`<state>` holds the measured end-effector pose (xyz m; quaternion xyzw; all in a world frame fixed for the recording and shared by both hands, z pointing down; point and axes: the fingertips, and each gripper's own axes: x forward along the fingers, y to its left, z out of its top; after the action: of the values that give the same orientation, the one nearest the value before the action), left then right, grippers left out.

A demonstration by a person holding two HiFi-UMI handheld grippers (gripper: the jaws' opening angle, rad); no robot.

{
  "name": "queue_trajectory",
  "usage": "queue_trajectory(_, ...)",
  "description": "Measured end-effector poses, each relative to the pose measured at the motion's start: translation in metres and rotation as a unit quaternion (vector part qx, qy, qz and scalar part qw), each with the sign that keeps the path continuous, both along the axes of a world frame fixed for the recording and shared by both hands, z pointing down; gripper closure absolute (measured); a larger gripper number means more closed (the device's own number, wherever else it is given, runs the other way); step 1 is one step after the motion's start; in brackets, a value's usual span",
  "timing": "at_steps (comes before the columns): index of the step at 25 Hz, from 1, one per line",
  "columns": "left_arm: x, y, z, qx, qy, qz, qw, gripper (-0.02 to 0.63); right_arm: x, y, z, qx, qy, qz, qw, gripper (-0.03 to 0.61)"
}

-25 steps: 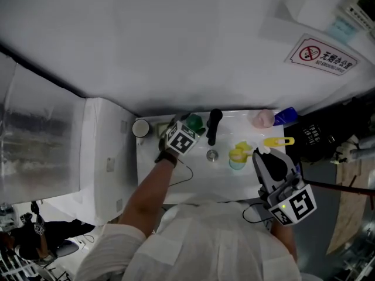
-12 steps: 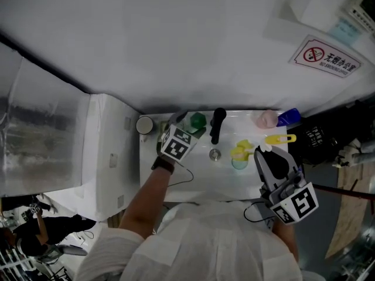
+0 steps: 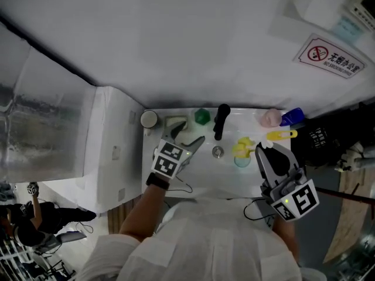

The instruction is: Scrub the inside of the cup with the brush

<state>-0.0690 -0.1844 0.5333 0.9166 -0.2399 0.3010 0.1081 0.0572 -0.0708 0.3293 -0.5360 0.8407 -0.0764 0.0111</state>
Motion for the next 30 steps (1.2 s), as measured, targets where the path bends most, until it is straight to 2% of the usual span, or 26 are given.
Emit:
queue_trajectory(3,0.005,0.022,-0.003,-0.017,0.019,0.006,0.9997,0.322,0.002,0.003,0.001,0.000,-0.001,0.002,1.000,0.548)
queue_trajectory(6,0.012,0.046,0.002,-0.051,0.037,0.012,0.9979,0.337,0.006,0.007,0.002,0.000,-0.001,0.006,1.000,0.548)
queue_trajectory(8,0.016,0.063,0.012,-0.065,0.030,0.028,0.9971,0.342,0.009,0.010,0.004,-0.002,-0.001,0.009,1.000,0.548)
queue_trajectory(12,0.040,0.098,0.035,-0.067,0.019,0.093,0.9933,0.341,0.021,0.019,0.007,-0.007,0.000,0.021,1.000,0.548)
queue_trajectory(19,0.088,0.138,0.068,-0.078,-0.013,0.181,0.9803,0.318,0.045,0.034,0.015,-0.021,0.004,0.040,0.999,0.548)
queue_trajectory(29,0.132,0.163,0.108,-0.087,-0.037,0.241,0.9659,0.307,0.084,0.051,0.025,-0.040,0.013,0.070,0.997,0.548)
queue_trajectory(30,0.135,0.165,0.112,-0.088,-0.041,0.247,0.9642,0.288,0.088,0.052,0.026,-0.042,0.014,0.072,0.996,0.548)
